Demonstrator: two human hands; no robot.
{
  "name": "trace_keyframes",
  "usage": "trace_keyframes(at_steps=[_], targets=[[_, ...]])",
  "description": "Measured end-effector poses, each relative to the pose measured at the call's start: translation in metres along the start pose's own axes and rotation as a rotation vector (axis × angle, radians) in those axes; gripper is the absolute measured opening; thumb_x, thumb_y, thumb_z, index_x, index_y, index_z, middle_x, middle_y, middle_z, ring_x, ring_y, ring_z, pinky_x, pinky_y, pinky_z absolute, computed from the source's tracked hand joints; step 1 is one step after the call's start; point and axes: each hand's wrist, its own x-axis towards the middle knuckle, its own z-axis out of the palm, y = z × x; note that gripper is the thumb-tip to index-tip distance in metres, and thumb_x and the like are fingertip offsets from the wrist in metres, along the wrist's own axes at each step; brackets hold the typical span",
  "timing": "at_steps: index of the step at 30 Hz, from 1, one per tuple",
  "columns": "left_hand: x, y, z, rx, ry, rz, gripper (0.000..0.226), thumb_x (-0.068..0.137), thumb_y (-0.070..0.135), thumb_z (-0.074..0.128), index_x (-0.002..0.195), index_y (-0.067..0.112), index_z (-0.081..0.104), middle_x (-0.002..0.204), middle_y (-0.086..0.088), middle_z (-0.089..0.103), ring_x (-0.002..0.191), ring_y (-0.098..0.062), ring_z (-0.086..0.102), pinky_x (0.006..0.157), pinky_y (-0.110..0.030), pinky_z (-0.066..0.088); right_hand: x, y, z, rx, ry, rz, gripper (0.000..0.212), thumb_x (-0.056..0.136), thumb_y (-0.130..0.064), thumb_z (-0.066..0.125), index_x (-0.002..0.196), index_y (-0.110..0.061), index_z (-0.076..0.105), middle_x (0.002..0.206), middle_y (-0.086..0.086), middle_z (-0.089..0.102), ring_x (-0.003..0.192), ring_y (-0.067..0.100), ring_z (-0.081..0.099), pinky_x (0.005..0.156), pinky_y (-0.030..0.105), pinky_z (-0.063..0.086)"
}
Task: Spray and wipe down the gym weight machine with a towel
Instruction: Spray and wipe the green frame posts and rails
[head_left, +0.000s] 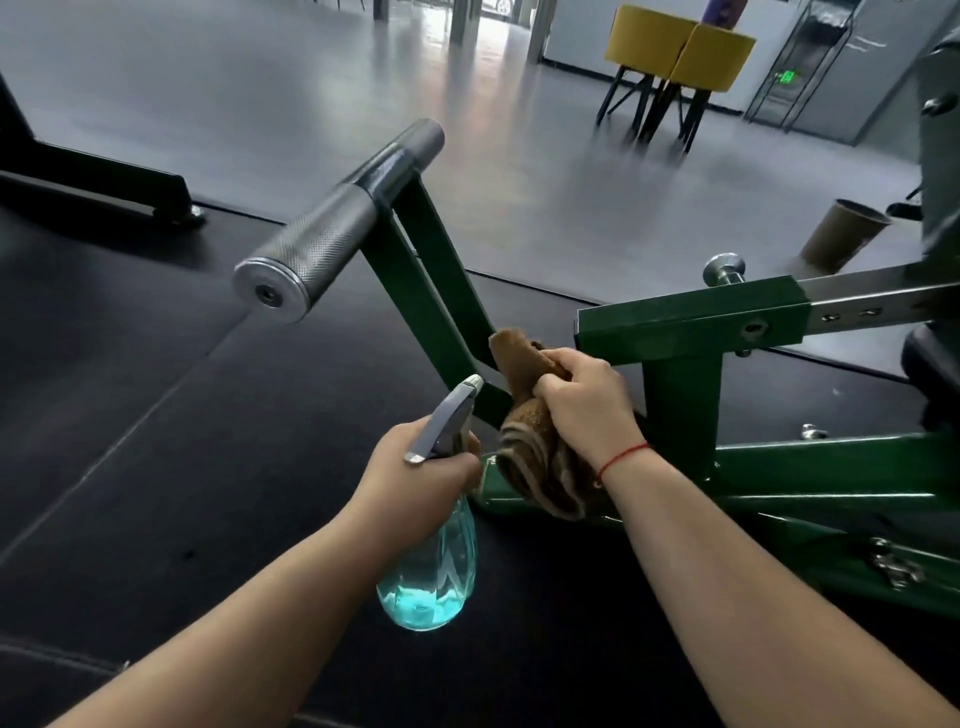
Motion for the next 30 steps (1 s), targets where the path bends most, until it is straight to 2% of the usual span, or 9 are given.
trace_keyframes(at_steps=[3, 6, 14, 16, 19, 21, 24, 27, 30], targets=[[0.002, 0.0, -0.008, -0.035, 0.022, -0.027, 0.025, 0.083, -0.006, 0.06, 0.063, 0.009, 0.057, 0.049, 0.006, 0.048, 0.046, -0.007, 0.04, 0.05, -0.026, 0.034, 0.014, -0.044, 0.01, 0.364, 0.074, -0.041, 0.023, 0.093, -0.014, 0.058, 0.112, -0.022, 0.069, 0.093, 0.0, 0.07, 0.09, 0.019, 0.066, 0.082, 0.036, 0.055], [0.009, 0.003, -0.018, -0.088, 0.071, -0.017, 0.002, 0.081, -0.005, 0.064, 0.083, -0.005, 0.064, 0.071, -0.02, 0.064, 0.064, -0.018, 0.055, 0.061, -0.035, 0.043, 0.046, -0.087, 0.006, 0.551, 0.142, -0.117, 0.025, 0.093, -0.014, 0.057, 0.115, -0.026, 0.063, 0.102, 0.003, 0.07, 0.097, 0.026, 0.068, 0.092, 0.048, 0.057], [0.029, 0.006, -0.042, -0.168, 0.149, -0.023, 0.009, 0.083, -0.003, 0.065, 0.091, -0.006, 0.067, 0.09, -0.031, 0.065, 0.072, -0.025, 0.058, 0.067, -0.039, 0.045, 0.106, -0.114, 0.037, 0.255, -0.014, -0.31, 0.047, 0.1, -0.022, 0.051, 0.147, -0.021, 0.046, 0.132, 0.005, 0.047, 0.099, 0.012, 0.054, 0.074, 0.011, 0.042], [0.032, 0.006, -0.044, -0.159, 0.156, -0.03, 0.009, 0.083, -0.002, 0.065, 0.09, -0.004, 0.068, 0.084, -0.028, 0.066, 0.069, -0.024, 0.057, 0.063, -0.035, 0.044, 0.113, -0.096, 0.035, 0.209, -0.032, -0.195, 0.042, 0.098, -0.018, 0.049, 0.14, -0.022, 0.053, 0.123, 0.006, 0.053, 0.09, 0.013, 0.055, 0.062, 0.007, 0.042], [0.033, 0.005, -0.045, -0.139, 0.136, -0.024, 0.01, 0.081, -0.002, 0.063, 0.09, -0.004, 0.067, 0.078, -0.025, 0.064, 0.067, -0.023, 0.054, 0.061, -0.034, 0.044, 0.123, -0.067, 0.032, 0.055, -0.107, 0.008, 0.027, 0.09, -0.009, 0.051, 0.11, -0.02, 0.064, 0.105, 0.008, 0.064, 0.095, 0.028, 0.061, 0.076, 0.026, 0.047], [0.034, 0.003, -0.045, -0.15, 0.127, -0.023, 0.01, 0.08, -0.004, 0.062, 0.088, -0.002, 0.068, 0.087, -0.028, 0.066, 0.069, -0.023, 0.055, 0.063, -0.035, 0.045, 0.136, -0.063, 0.026, -0.078, -0.197, 0.064, 0.03, 0.093, -0.005, 0.048, 0.118, -0.008, 0.064, 0.108, 0.012, 0.059, 0.106, 0.028, 0.057, 0.086, 0.031, 0.043], [0.034, -0.001, -0.046, -0.166, 0.127, -0.038, 0.012, 0.082, -0.004, 0.063, 0.09, 0.001, 0.07, 0.092, -0.027, 0.069, 0.071, -0.023, 0.057, 0.064, -0.032, 0.045, 0.15, -0.088, 0.014, -0.057, -0.187, 0.008, 0.034, 0.097, -0.005, 0.047, 0.129, 0.001, 0.059, 0.112, 0.014, 0.056, 0.11, 0.029, 0.056, 0.093, 0.034, 0.044], [0.034, -0.008, -0.045, -0.181, 0.137, -0.041, 0.011, 0.084, -0.004, 0.064, 0.089, 0.003, 0.071, 0.09, -0.024, 0.07, 0.071, -0.023, 0.059, 0.064, -0.032, 0.045, 0.157, -0.115, 0.009, 0.194, -0.157, -0.138, 0.026, 0.089, -0.001, 0.049, 0.106, -0.013, 0.064, 0.099, 0.011, 0.06, 0.092, 0.026, 0.058, 0.085, 0.034, 0.049], [0.038, -0.012, -0.045, -0.156, 0.13, -0.031, 0.01, 0.084, -0.002, 0.064, 0.085, 0.006, 0.071, 0.075, -0.014, 0.07, 0.064, -0.016, 0.057, 0.058, -0.029, 0.044, 0.168, -0.127, 0.003, 0.042, -0.24, -0.172, 0.019, 0.089, -0.006, 0.049, 0.081, -0.019, 0.06, 0.088, 0.008, 0.058, 0.082, 0.022, 0.053, 0.077, 0.033, 0.045]])
